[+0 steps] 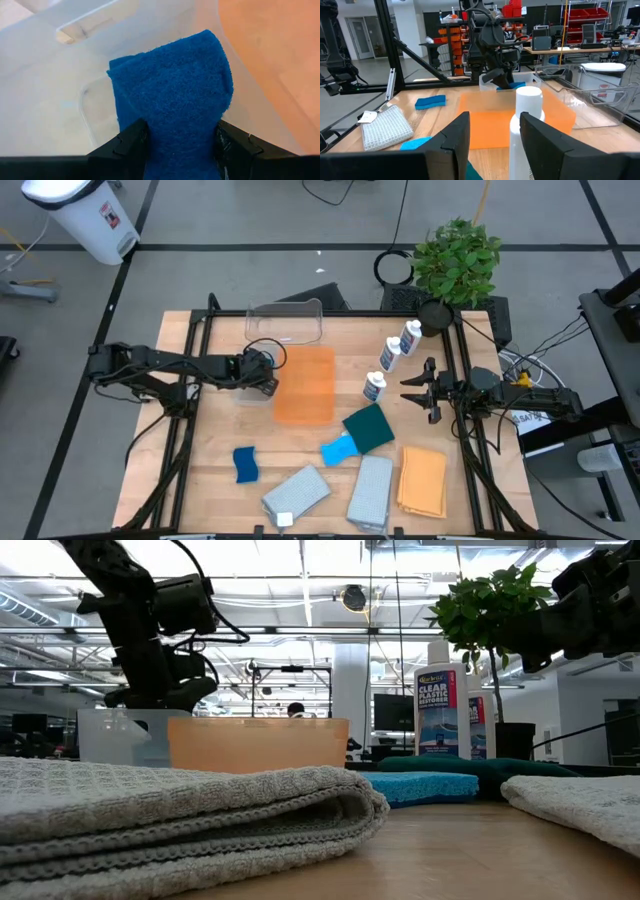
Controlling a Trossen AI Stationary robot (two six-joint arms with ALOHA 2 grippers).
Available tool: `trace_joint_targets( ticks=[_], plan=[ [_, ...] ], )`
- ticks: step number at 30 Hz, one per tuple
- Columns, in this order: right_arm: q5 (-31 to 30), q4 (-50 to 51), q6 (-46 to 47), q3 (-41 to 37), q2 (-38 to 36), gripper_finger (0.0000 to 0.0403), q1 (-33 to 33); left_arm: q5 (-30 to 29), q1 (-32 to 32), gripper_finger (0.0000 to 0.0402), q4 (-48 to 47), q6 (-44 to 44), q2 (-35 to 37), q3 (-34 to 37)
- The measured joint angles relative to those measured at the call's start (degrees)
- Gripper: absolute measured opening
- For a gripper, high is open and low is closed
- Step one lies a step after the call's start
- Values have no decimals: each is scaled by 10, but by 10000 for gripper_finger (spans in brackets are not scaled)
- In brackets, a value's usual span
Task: Pick & Place Kitchen Items
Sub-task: Put the sponge into the white bin
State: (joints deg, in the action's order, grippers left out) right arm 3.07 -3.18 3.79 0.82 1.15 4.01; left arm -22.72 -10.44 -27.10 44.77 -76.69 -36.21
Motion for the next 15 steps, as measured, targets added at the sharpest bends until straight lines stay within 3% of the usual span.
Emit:
trace_joint_targets(
  ticks=[15],
  plan=[
    [0,0,0,0,0,146,0,-4,0,189,19,2,-37,0]
  ],
)
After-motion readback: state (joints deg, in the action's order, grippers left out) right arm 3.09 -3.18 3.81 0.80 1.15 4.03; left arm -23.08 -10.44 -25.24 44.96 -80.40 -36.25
